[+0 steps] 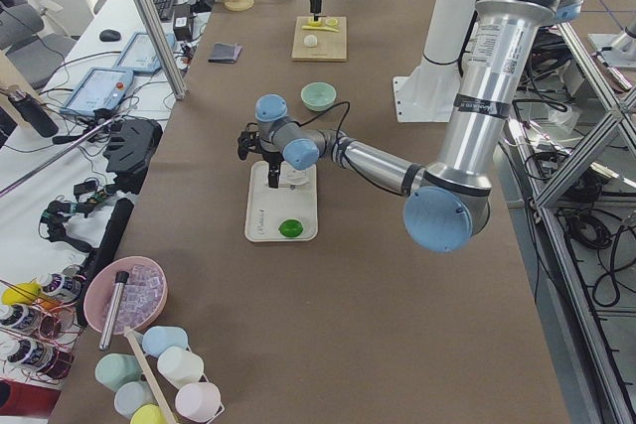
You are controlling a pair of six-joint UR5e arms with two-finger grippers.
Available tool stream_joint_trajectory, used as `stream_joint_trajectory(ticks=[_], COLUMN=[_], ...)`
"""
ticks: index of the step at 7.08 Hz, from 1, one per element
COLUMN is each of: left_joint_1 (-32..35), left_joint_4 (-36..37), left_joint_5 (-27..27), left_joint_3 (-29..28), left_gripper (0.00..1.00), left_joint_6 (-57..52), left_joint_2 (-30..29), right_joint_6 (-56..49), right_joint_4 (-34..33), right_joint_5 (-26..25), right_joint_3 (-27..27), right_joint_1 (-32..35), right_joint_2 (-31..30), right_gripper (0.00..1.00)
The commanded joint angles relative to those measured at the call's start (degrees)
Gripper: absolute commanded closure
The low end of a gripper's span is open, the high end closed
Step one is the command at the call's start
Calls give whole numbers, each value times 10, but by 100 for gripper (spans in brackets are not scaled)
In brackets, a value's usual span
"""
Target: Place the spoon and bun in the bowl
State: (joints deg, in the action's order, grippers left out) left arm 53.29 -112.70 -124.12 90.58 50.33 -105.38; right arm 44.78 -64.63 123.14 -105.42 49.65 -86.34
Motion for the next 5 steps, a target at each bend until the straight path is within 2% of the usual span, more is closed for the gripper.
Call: stream_joint_trajectory(ticks=[1, 3, 4, 5], left_joint_1=[-24, -50, -53, -53], left_joint_4=[-3, -5, -5, -3], left_joint_5=[19, 37, 37, 37], left_joint_3=[-38, -48, -49, -48], left_gripper=[12, 26, 46, 88], left_joint_6=[0, 0, -1, -2], left_joint_2=[-24, -25, -25, -27], right_joint_6=[7, 7, 7, 7], right_joint_4=[-1, -1, -1, -1], right_joint_5=[-6, -6, -6, -6], right_joint_3=[4, 7, 9, 9], right_joint_1=[-7, -8, -8, -8], right_joint_2=[4, 7, 10, 10], right_gripper=[2, 2, 2, 2])
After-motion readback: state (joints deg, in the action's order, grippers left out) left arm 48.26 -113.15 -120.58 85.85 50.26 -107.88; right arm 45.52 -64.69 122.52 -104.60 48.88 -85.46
